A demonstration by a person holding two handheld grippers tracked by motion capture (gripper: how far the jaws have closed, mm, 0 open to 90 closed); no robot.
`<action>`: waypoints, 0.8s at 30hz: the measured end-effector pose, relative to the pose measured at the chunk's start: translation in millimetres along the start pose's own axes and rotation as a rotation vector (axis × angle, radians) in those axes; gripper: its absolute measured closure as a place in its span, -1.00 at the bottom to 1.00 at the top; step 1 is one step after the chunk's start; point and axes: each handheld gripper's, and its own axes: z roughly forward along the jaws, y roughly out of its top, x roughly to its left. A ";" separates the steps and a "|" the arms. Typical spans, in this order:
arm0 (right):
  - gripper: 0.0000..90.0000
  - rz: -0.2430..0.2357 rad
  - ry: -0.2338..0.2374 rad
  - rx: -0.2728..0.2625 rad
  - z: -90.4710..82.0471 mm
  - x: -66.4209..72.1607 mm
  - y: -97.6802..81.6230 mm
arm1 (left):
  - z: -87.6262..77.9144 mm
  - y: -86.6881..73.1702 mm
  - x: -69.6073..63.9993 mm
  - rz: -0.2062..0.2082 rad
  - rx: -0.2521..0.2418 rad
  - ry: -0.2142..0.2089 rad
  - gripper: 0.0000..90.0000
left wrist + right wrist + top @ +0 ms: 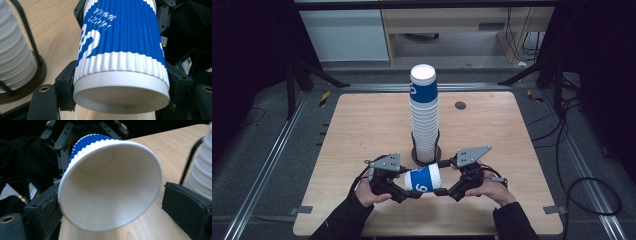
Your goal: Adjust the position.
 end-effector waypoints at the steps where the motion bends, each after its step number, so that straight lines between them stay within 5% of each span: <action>1: -0.85 -0.003 0.009 -0.001 0.8 0.5 -0.4 | 0.9 0.1 -0.5 0.004 0.004 -0.006 -0.40; 12: -0.69 0.013 0.070 0.001 7.3 1.0 -3.2 | 5.5 -0.7 -1.3 0.005 0.023 -0.014 -0.40; 21: -0.65 0.002 0.037 0.031 3.3 0.6 -2.1 | 1.1 0.6 1.5 -0.007 0.059 0.015 -0.56; 24: -0.65 -0.002 0.009 0.065 1.1 -0.1 -2.3 | -1.2 0.8 3.0 -0.003 0.106 0.029 -0.65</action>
